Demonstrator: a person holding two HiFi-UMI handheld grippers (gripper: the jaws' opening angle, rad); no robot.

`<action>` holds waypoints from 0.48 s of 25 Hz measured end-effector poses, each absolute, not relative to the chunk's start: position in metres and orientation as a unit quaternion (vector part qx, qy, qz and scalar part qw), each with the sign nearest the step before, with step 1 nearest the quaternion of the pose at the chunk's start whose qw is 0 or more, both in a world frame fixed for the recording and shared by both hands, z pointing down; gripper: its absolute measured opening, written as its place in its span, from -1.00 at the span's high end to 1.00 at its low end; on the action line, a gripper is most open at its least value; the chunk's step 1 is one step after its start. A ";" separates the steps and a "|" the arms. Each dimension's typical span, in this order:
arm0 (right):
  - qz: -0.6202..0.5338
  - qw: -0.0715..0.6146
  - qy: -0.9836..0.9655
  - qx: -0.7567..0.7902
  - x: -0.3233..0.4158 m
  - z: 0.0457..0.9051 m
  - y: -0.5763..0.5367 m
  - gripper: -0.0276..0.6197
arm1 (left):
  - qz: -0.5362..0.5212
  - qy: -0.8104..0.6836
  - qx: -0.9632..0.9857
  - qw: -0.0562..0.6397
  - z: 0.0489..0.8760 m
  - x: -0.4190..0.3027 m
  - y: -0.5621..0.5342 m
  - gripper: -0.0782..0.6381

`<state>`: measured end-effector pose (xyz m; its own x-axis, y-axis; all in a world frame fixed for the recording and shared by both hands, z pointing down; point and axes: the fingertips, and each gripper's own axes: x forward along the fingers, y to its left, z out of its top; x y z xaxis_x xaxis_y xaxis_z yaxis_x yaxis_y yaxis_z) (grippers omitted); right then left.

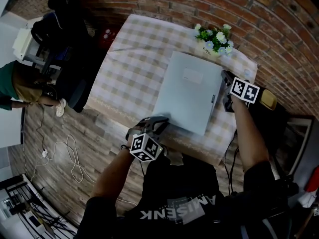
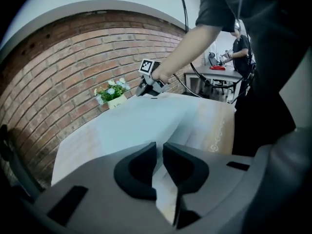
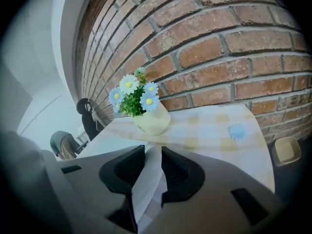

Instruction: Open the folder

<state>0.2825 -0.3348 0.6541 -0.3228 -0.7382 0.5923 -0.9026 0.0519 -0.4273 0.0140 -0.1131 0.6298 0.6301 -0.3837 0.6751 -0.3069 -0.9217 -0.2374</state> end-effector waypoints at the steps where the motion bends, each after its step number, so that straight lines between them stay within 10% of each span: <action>1: 0.385 0.107 -0.716 0.572 0.283 0.654 -0.335 0.49 | -0.379 0.196 -0.904 0.036 0.628 0.014 -0.114 0.64; 12: 0.394 0.110 -0.711 0.572 0.284 0.655 -0.335 0.47 | -0.319 0.265 -0.909 -0.032 0.614 -0.021 -0.124 0.71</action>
<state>0.2838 -0.3347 0.6551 -0.3207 -0.7265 0.6077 -0.9004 0.0347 -0.4337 -0.0212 -0.1236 0.6145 0.6556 -0.4613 0.5978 -0.5019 -0.8577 -0.1115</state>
